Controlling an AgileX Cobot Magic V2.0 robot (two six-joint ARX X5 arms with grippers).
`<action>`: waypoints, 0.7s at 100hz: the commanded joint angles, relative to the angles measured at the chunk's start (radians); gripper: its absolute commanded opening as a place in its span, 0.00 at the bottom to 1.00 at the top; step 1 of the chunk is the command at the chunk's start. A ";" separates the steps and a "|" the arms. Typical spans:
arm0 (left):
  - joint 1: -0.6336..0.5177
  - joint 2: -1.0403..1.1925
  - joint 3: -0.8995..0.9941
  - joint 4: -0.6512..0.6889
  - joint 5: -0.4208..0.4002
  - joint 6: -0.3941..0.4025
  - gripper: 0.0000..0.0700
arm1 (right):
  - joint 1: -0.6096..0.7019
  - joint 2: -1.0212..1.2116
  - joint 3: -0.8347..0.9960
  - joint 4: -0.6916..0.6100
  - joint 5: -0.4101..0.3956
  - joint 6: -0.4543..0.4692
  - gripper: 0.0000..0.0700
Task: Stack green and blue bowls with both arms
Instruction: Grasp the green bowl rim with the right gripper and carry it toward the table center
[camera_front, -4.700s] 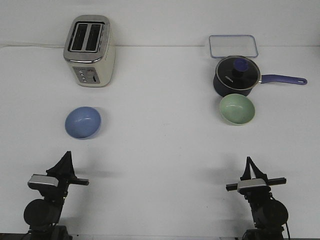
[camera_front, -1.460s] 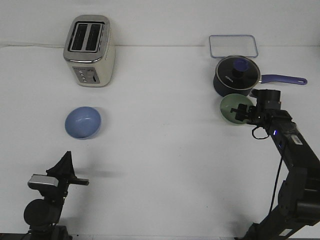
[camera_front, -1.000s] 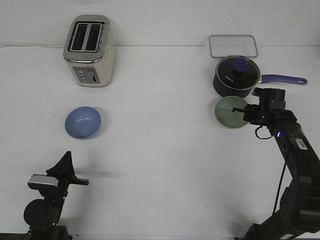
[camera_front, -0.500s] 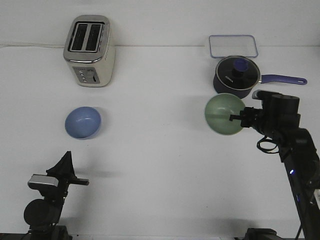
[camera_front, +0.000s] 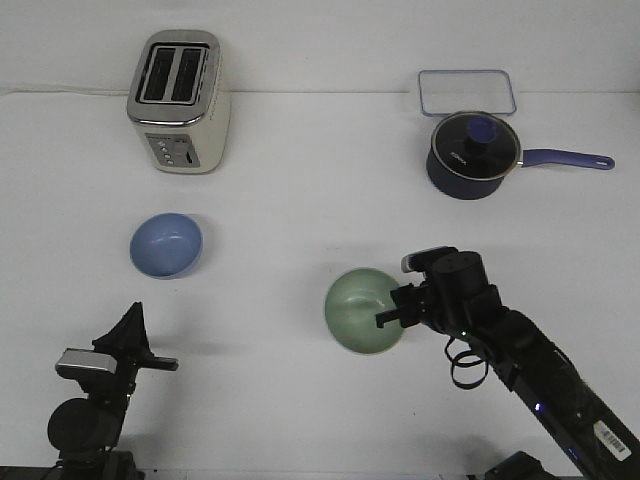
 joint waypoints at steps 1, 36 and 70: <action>0.000 -0.002 -0.019 0.010 -0.005 0.001 0.02 | 0.047 0.009 -0.008 0.038 0.010 0.055 0.00; 0.000 -0.002 -0.019 0.009 -0.005 -0.001 0.02 | 0.172 0.162 -0.019 0.092 0.049 0.068 0.00; 0.000 -0.002 -0.019 0.010 -0.005 -0.007 0.02 | 0.211 0.308 -0.019 0.139 0.049 0.060 0.00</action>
